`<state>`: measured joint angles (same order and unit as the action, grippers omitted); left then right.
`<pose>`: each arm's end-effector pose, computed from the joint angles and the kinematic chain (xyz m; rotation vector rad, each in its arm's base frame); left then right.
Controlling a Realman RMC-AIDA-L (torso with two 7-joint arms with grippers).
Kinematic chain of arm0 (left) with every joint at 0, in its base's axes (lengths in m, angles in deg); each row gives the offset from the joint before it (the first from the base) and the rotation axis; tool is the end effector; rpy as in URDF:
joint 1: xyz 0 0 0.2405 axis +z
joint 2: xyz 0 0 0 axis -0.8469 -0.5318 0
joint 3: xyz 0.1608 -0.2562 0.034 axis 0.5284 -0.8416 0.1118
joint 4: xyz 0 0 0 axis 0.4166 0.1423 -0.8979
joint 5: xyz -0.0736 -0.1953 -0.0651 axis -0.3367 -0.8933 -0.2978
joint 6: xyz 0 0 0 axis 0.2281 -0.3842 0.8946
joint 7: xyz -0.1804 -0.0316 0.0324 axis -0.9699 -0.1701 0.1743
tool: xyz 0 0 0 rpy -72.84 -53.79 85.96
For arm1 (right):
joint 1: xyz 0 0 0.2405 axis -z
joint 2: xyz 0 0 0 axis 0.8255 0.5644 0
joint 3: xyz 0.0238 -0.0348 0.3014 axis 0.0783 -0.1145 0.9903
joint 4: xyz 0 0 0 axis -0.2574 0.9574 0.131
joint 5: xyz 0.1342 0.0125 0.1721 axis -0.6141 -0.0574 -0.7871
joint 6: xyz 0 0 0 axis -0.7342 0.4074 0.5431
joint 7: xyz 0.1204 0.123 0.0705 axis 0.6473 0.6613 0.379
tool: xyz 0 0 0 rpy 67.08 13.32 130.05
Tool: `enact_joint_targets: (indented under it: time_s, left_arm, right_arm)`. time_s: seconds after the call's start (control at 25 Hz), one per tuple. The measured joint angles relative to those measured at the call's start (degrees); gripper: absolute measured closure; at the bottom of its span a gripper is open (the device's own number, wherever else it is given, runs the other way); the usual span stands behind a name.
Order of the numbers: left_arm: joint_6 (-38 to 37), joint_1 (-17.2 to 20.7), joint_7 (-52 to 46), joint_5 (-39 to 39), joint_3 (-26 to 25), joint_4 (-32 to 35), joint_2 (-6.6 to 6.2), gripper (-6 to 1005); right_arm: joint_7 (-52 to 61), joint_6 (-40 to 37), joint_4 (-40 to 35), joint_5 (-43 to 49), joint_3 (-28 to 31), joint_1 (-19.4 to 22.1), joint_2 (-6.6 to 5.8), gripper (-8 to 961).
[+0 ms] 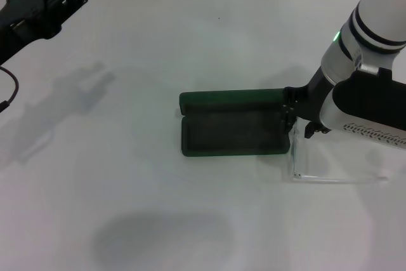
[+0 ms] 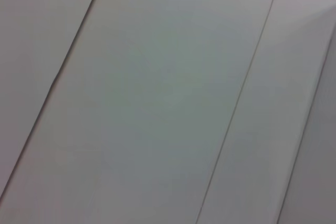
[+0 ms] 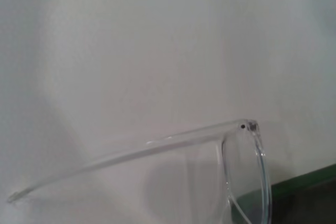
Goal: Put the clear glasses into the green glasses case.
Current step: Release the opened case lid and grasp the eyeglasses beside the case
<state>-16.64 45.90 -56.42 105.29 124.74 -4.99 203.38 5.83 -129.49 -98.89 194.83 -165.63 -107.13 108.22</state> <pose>-0.2619 0.3553 0.0243 -2.1621 -0.6949 -1.3320 0.1688 0.4213 -0.1034 2.1248 1.7720 0.7741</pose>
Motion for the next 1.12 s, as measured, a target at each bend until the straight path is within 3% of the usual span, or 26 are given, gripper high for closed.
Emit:
enact_joint_targets:
  time_s: [0.24, 0.32, 1.12]
  left_arm:
    - [0.00, 0.40, 0.00, 0.00, 0.00, 0.00, 0.00, 571]
    - [0.00, 0.44, 0.00, -0.03, 0.00, 0.00, 0.00, 571]
    - [-4.95, 1.59, 0.33, -1.60, -3.46, -2.86, 0.00, 571]
  right_arm:
    - [-0.02, 0.49, 0.32, -0.01, 0.01, -0.01, 0.00, 569]
    - [-0.03, 0.49, 0.35, -0.02, -0.11, 0.07, 0.00, 677]
    - [0.52, 0.59, -0.38, -0.90, -2.49, 0.49, 0.00, 819]
